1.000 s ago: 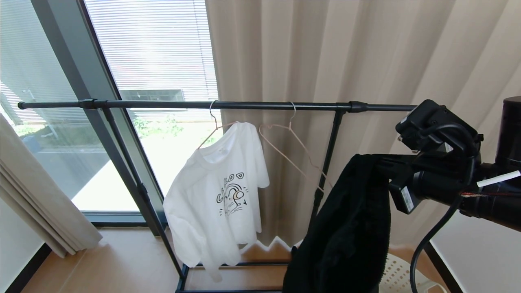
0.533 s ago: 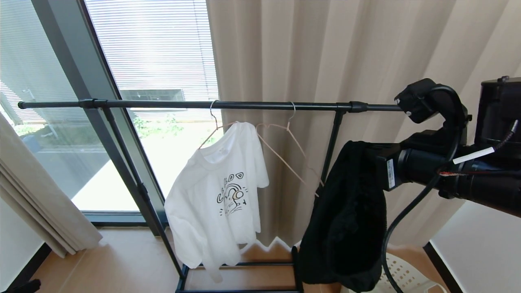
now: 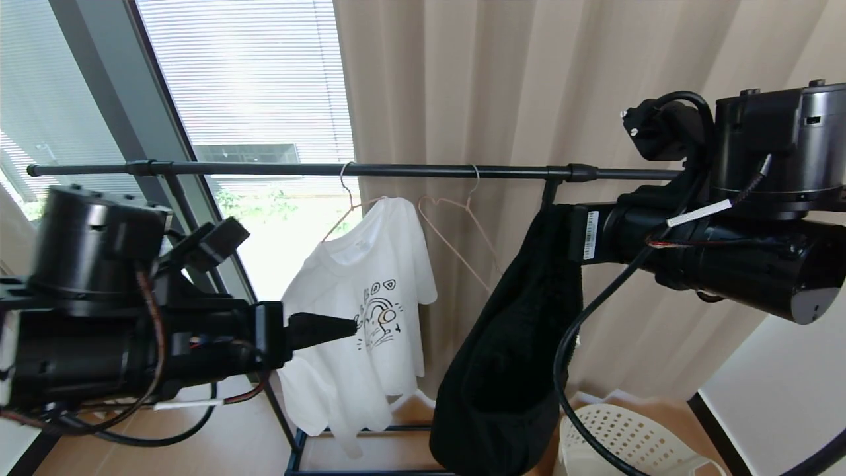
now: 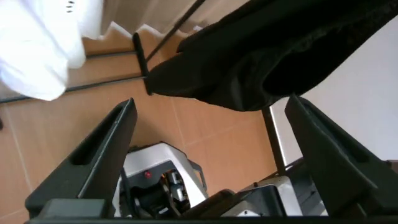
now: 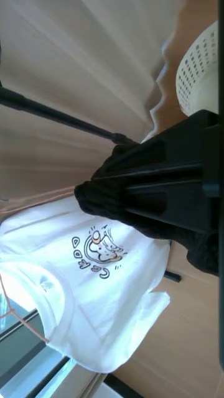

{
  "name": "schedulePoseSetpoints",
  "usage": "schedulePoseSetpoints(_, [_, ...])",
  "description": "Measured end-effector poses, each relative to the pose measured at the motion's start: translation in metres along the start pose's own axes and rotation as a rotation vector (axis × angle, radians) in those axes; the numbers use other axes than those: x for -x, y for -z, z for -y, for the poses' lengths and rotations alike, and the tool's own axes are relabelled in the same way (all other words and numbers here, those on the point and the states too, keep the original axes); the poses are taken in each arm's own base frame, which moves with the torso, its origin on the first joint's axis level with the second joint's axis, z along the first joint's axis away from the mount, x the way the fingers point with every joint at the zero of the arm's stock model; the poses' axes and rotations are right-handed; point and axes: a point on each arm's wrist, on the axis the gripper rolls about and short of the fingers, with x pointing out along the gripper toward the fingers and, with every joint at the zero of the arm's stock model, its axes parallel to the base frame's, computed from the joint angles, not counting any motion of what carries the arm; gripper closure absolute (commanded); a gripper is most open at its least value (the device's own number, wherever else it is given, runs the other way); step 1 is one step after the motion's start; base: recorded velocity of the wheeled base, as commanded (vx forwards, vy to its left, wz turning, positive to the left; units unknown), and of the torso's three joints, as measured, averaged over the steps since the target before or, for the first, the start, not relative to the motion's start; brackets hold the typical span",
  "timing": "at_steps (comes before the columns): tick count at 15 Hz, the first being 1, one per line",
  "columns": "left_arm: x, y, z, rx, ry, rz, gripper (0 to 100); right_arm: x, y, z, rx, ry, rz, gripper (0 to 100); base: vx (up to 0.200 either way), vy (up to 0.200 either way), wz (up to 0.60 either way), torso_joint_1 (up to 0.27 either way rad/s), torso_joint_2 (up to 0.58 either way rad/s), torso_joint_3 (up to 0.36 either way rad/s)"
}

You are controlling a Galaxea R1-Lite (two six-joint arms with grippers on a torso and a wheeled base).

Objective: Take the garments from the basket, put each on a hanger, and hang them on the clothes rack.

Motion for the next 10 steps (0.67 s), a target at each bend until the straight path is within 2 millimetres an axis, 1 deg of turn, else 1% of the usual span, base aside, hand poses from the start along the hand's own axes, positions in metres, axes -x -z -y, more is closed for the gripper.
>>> schedulePoseSetpoints(1, [-0.023, -0.007, 0.008, 0.012, 0.020, -0.027, 0, -0.004, 0.000, -0.005, -0.020, -0.006, 0.020, 100, 0.000, 0.000, 0.00, 0.000, 0.00, 0.000])
schedulePoseSetpoints(2, [-0.043, -0.009, 0.015, 0.028, 0.040, -0.043, 0, -0.008, -0.001, -0.009, -0.039, 0.005, 0.051, 100, 0.000, 0.000, 0.00, 0.000, 0.00, 0.000])
schedulePoseSetpoints(3, [-0.064, -0.007, 0.021, 0.059, 0.057, -0.068, 0, -0.012, -0.001, -0.012, -0.051, 0.017, 0.070, 100, 0.000, 0.000, 0.00, 0.000, 0.00, 0.000])
schedulePoseSetpoints(5, [-0.092, 0.004, 0.029, 0.102, 0.070, -0.120, 0, -0.016, 0.002, -0.017, -0.056, 0.013, 0.072, 100, 0.000, 0.000, 0.00, 0.000, 0.00, 0.000])
schedulePoseSetpoints(8, [-0.119, 0.026, 0.038, 0.132, 0.061, -0.211, 0, -0.017, 0.003, -0.026, -0.082, -0.003, 0.089, 100, 0.000, 0.000, 0.00, 0.000, 0.00, 0.000])
schedulePoseSetpoints(10, [-0.126, 0.033, 0.043, 0.161, 0.059, -0.239, 0, -0.016, 0.003, -0.029, -0.091, -0.011, 0.091, 100, 0.000, 0.000, 0.00, 0.000, 0.00, 0.000])
